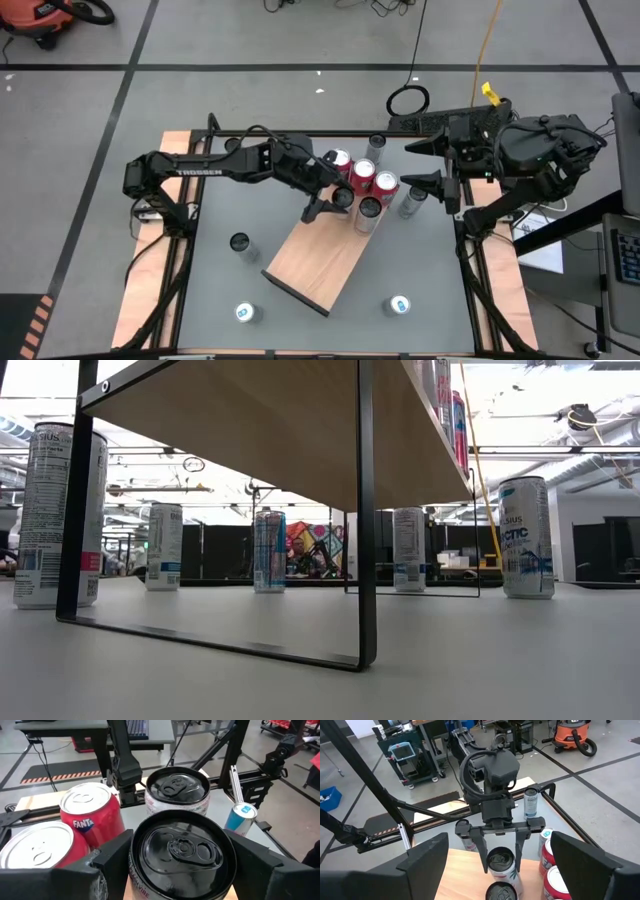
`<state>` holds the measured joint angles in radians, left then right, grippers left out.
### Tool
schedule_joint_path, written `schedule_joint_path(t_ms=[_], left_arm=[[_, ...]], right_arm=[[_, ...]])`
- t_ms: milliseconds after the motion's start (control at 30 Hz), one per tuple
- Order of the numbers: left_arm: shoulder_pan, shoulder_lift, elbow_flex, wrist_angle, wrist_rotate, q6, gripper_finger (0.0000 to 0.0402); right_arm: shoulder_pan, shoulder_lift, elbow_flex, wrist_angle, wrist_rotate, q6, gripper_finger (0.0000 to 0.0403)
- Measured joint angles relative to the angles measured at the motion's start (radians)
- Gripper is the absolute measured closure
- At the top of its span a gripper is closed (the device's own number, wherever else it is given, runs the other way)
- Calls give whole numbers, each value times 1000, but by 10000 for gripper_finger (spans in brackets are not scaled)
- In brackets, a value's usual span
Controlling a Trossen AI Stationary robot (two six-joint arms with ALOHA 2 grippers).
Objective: Place canned beverage on shelf
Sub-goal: Put the white pink soda can on the shelf aligned with the other white pink soda can
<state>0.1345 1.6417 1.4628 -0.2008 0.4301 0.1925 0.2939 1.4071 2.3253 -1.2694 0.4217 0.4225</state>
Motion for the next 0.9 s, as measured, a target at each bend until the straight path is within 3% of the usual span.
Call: schedule_joint_path(t_ms=[167,467,900], left_arm=[[1,0,0,-3,-5,0,131],[1,-3,0,9,-33,6,81],[0,-22,0,-56,-122,-54,77]], right_arm=[[0,0,0,0,0,0,78],[0,0,0,0,0,0,78],[0,0,0,0,1,0,78]])
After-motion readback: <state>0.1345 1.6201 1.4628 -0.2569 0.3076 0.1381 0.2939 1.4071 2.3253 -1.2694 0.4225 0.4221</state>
